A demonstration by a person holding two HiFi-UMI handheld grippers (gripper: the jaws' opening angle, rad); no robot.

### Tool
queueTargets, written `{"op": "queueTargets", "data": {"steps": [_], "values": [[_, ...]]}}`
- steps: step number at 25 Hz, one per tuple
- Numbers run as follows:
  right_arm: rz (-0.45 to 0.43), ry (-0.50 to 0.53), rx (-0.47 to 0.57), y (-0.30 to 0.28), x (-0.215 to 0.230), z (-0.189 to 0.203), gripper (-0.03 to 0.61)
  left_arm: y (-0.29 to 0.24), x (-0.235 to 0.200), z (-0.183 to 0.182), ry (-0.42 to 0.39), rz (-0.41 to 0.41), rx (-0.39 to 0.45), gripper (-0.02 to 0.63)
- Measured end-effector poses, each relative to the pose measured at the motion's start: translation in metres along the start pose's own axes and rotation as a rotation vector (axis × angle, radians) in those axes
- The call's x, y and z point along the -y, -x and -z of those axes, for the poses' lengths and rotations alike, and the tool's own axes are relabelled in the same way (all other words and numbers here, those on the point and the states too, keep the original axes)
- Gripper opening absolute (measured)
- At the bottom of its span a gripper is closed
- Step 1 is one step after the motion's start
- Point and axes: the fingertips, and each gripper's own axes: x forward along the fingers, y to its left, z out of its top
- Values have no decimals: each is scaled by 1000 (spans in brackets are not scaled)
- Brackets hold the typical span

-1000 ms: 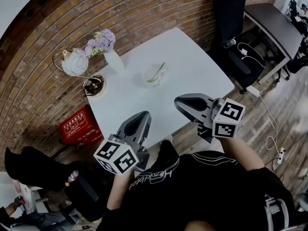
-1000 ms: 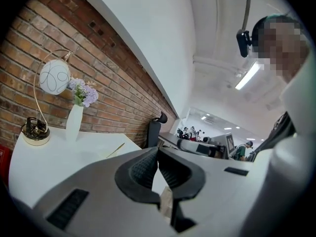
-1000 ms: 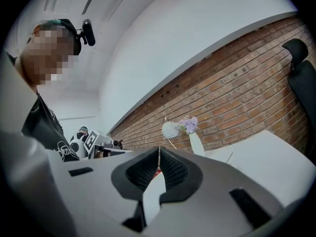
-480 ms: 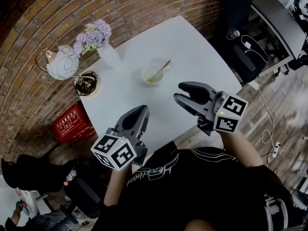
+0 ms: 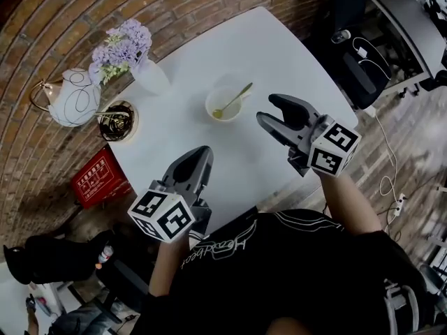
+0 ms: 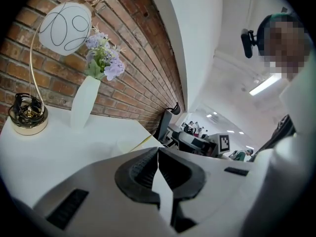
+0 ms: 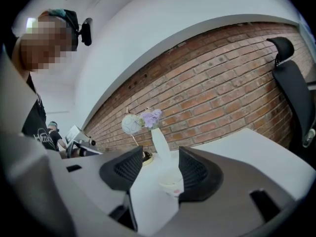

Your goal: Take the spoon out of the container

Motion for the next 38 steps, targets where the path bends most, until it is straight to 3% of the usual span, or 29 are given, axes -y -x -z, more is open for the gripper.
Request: {"op": "queueTargets", "data": {"steps": [11, 25, 28, 34, 38], "values": [[102, -49, -98, -39, 61, 40, 192, -12, -48, 5, 44, -53, -3, 5], [127, -85, -120, -77, 83, 62, 187, -19, -83, 23, 96, -86, -44, 5], [119, -89, -118, -83, 82, 64, 106, -21, -87, 23, 106, -89, -44, 5], [121, -103, -103, -87, 81, 63, 21, -23, -89, 23, 116, -84, -42, 5], [121, -136, -93, -87, 82, 63, 6, -23, -87, 23, 101, -82, -40, 5]]}}
